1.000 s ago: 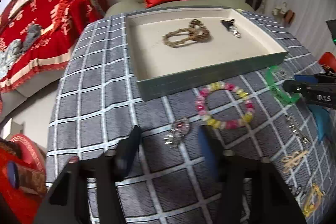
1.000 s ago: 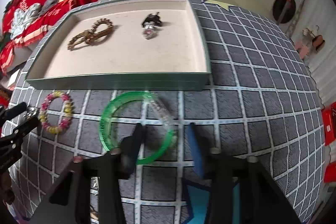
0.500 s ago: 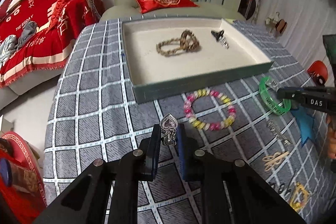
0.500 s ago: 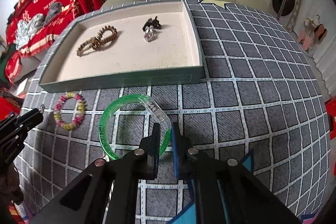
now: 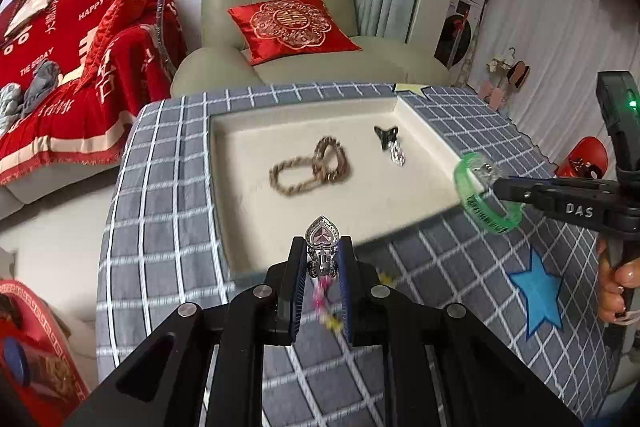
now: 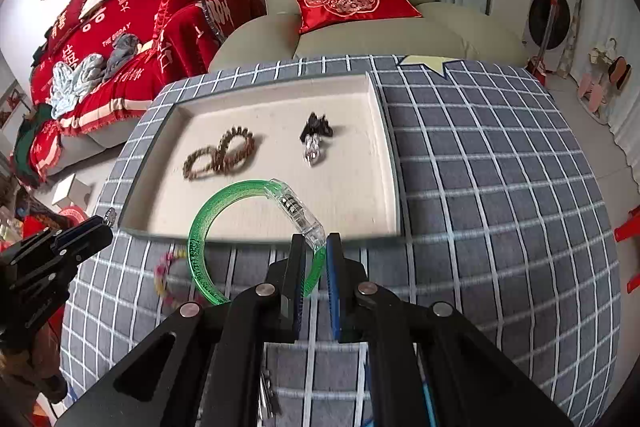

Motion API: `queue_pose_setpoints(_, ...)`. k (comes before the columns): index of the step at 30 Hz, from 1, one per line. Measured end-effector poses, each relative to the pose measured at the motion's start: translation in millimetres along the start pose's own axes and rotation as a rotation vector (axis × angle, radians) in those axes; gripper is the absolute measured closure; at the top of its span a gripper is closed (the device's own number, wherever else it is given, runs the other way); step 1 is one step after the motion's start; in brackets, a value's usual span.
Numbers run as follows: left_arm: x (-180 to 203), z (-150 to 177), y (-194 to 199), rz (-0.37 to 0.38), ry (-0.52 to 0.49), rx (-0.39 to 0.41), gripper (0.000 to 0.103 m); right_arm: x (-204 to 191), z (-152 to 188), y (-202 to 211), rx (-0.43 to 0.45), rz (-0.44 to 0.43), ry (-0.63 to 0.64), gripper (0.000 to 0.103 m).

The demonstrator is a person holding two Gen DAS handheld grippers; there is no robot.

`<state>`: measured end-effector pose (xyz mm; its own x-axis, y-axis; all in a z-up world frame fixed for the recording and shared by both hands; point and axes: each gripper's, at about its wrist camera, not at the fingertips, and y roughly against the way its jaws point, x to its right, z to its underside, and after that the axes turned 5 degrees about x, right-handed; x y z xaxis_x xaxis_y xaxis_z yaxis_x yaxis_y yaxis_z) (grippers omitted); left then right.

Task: Organize jewelry
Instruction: 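Carry the silver charm and green bangle into the tray, lowering the bangle with the right tool, then open the right tool to release the bangle while the left tool releases the silver charm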

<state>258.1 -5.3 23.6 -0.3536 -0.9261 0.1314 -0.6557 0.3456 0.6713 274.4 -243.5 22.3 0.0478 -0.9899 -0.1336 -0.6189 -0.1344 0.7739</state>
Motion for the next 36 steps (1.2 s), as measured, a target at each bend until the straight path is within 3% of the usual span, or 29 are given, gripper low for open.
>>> queue_pose_setpoints(4,0,-18,-14,-0.007,-0.014,-0.01,0.071,-1,-19,-22,-0.025,0.015,0.011,0.092)
queue_pose_setpoints(10,-4,-31,-50,-0.006,-0.035,-0.095,0.071,0,-34,-61,-0.091,0.024,0.008,0.092)
queue_pose_setpoints(18,-4,-25,-90,0.031,-0.078,-0.239,0.071,-2,-27,-97,-0.208,0.045,0.049,0.092)
queue_pose_setpoints(22,-4,-22,-105,0.023,-0.075,-0.28,0.071,2,-25,-107,-0.216,0.053,0.035,0.092)
queue_pose_setpoints(25,-6,-20,-111,0.001,-0.054,-0.274,0.071,5,-30,-110,-0.2,0.063,0.01,0.092)
queue_pose_setpoints(36,-10,-29,-130,-0.216,-0.041,-0.141,0.071,13,-43,-120,-0.093,0.094,-0.064,0.092)
